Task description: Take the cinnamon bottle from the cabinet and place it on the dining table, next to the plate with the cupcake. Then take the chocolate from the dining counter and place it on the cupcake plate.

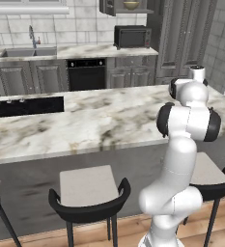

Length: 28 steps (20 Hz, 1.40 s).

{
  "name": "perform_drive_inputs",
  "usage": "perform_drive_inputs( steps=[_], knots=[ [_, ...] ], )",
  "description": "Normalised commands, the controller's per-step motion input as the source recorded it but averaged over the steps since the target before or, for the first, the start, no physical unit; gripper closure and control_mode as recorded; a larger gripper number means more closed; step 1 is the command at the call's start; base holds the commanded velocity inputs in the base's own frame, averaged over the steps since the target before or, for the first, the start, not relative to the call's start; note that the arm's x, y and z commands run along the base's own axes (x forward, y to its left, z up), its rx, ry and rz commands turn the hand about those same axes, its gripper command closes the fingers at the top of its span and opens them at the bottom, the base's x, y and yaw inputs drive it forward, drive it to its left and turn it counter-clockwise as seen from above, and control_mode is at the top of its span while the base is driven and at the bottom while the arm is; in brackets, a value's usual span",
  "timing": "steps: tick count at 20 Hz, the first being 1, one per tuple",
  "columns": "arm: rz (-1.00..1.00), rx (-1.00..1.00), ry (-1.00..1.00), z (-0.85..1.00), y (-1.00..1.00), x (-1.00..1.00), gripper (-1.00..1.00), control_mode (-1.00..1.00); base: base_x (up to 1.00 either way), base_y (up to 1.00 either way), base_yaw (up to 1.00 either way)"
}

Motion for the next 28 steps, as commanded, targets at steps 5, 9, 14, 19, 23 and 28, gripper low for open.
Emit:
perform_drive_inputs(
  steps=[5, 9, 14, 19, 23, 28],
  knots=[
    [0.03, 0.00, 0.00, -0.08, 0.00, 0.00, 1.00, -1.00, 0.00, 0.00, 0.00],
    [0.03, -0.01, -0.01, -0.10, 0.00, 0.01, 1.00, -1.00, 0.00, 0.00, 0.00],
    [0.03, -0.01, -0.01, -0.11, 0.00, 0.03, 1.00, -1.00, 0.00, 0.00, 0.00],
    [0.02, -0.01, -0.02, -0.12, -0.03, 0.06, 1.00, -1.00, 0.00, 0.00, 0.00],
    [0.01, 0.00, -0.01, -0.08, -0.01, 0.07, 1.00, -1.00, 0.00, 0.00, 0.00],
    [0.00, 0.00, 0.00, 0.00, -0.05, 0.09, -1.00, -1.00, 0.00, 0.00, 0.00]
  ],
)
